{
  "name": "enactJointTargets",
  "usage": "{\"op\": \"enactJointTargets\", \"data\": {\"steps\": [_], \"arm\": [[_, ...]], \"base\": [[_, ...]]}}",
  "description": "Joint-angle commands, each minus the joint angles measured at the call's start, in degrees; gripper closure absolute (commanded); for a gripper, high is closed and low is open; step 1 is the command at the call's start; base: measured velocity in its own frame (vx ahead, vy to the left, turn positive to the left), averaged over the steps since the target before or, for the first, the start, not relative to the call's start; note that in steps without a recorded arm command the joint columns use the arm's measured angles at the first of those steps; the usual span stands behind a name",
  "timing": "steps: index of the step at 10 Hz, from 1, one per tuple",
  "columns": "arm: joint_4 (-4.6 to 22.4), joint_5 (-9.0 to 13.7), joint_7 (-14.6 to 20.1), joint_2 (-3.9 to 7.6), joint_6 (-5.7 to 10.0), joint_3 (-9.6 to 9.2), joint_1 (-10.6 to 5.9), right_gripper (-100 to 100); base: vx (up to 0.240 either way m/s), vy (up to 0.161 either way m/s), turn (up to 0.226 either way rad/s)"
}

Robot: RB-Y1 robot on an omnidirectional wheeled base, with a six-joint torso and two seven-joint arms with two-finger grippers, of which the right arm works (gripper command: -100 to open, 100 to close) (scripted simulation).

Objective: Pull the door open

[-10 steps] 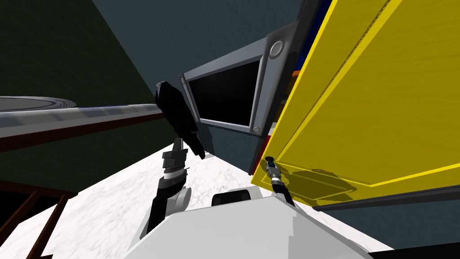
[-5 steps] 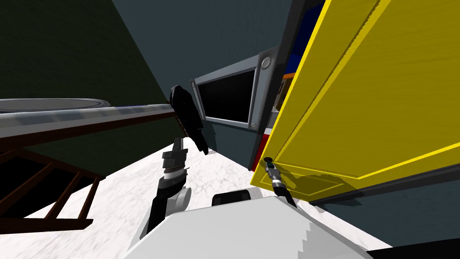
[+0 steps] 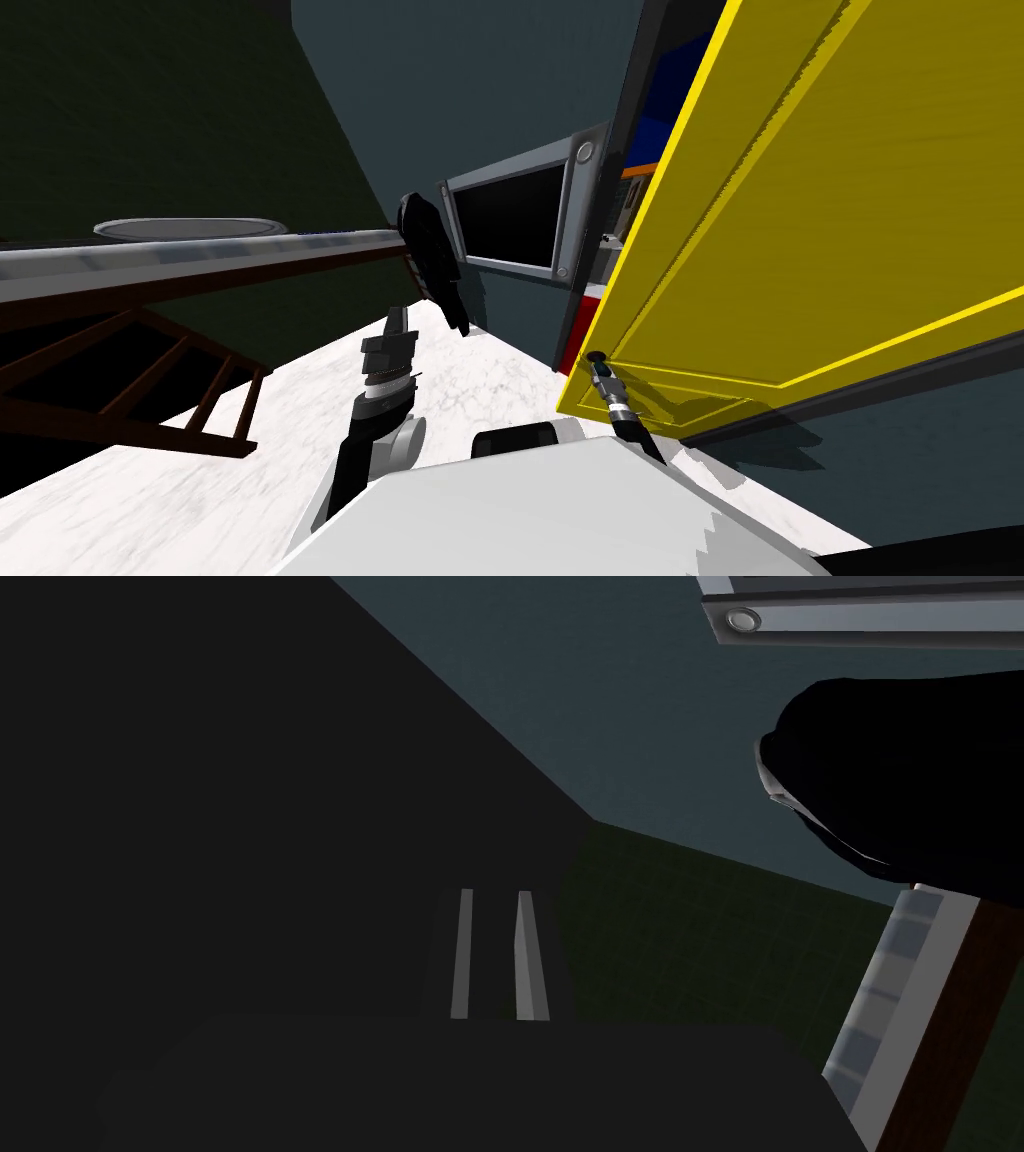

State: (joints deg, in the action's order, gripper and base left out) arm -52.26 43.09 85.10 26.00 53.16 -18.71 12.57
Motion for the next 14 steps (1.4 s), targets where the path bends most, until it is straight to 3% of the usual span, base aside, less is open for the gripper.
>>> {"op": "enactJointTargets", "data": {"steps": [1, 5, 6, 14], "arm": [[-0.6, -0.73, 1.25, 0.95, 1.14, -1.48, 1.0, 100], [-1.18, -2.17, 4.13, 3.19, 3.43, -4.47, 2.58, 100], [-0.87, -2.07, 3.72, 2.83, 3.1, -4.2, 2.34, 100], [0.77, -4.64, 8.88, 6.41, 8.35, -8.39, 4.07, 100]], "base": [[-0.233, -0.073, 0.136], [-0.26, -0.033, 0.116], [-0.106, 0.002, 0.013], [-0.225, -0.039, 0.137]]}}
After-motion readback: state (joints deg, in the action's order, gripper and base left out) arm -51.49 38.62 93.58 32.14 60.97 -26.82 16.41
